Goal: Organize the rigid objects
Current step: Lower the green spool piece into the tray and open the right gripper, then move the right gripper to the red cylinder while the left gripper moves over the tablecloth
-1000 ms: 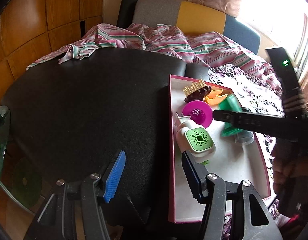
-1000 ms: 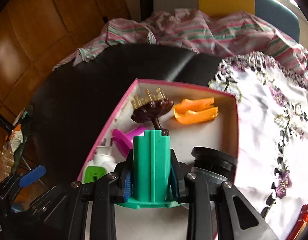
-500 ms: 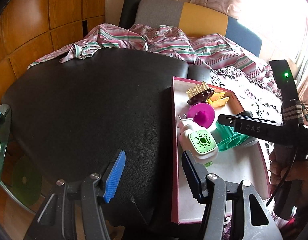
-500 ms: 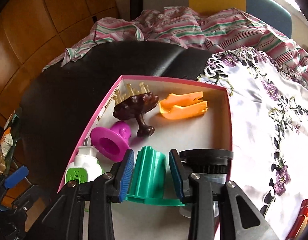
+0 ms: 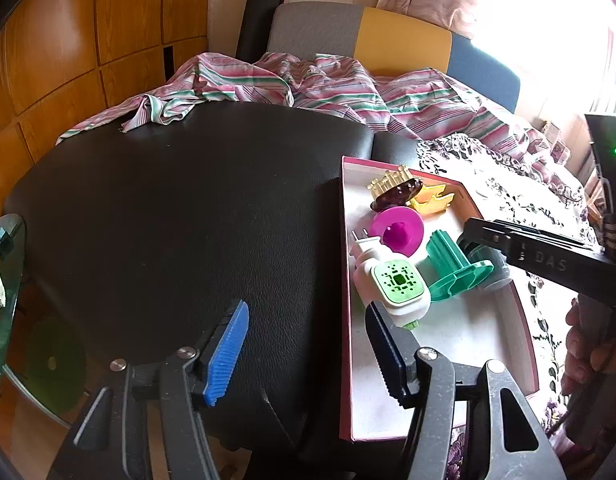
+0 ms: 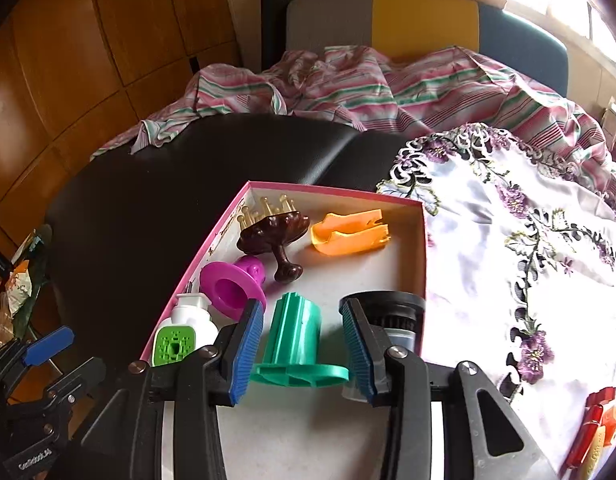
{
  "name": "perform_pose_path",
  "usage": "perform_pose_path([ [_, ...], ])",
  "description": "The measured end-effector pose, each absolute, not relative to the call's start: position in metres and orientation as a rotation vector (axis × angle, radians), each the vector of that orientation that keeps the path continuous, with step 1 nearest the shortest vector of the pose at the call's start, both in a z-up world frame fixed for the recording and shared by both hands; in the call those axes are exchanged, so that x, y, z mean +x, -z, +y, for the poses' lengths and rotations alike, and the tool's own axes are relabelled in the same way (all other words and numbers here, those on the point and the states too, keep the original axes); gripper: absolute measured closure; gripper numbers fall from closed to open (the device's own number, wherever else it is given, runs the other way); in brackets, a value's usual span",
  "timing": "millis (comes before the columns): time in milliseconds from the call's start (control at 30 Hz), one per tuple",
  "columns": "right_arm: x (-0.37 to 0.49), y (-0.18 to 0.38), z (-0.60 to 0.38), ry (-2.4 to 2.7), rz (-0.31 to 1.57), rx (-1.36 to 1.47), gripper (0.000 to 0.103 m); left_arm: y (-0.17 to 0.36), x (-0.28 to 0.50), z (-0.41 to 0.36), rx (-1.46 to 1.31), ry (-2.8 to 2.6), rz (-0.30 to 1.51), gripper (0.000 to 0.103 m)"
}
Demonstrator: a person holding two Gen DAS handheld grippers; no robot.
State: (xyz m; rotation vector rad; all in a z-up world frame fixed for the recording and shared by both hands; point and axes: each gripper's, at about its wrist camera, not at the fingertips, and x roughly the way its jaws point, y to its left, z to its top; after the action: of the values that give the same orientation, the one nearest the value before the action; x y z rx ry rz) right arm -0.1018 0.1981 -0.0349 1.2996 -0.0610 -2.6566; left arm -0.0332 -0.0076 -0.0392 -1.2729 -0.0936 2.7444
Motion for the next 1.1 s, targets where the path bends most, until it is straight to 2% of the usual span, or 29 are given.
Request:
perform_pose_path([
  [367, -0.076, 0.024, 0.219, 2.685, -0.031, 1.276, 0.060, 0.035, -0.028, -0.001, -1.248, -2.741, -0.061, 0.041],
  [500, -0.066, 0.020, 0.238, 2.714, -0.054, 1.286, 0.060, 0.032, -0.026, 0.005, -1.225, -2.737, -0.040, 0.033],
  [600, -0.059, 0.017, 0.256, 2.748, -0.073, 1.296, 0.060, 0.029, -0.026, 0.010, -1.214, -2.730, -0.025, 0.033],
  [1100, -0.018, 0.007, 0.400, 3.016, -0.321, 1.407, 0.060, 0.014, -0.028, 0.057, -1.117, -2.653, 0.097, 0.033],
])
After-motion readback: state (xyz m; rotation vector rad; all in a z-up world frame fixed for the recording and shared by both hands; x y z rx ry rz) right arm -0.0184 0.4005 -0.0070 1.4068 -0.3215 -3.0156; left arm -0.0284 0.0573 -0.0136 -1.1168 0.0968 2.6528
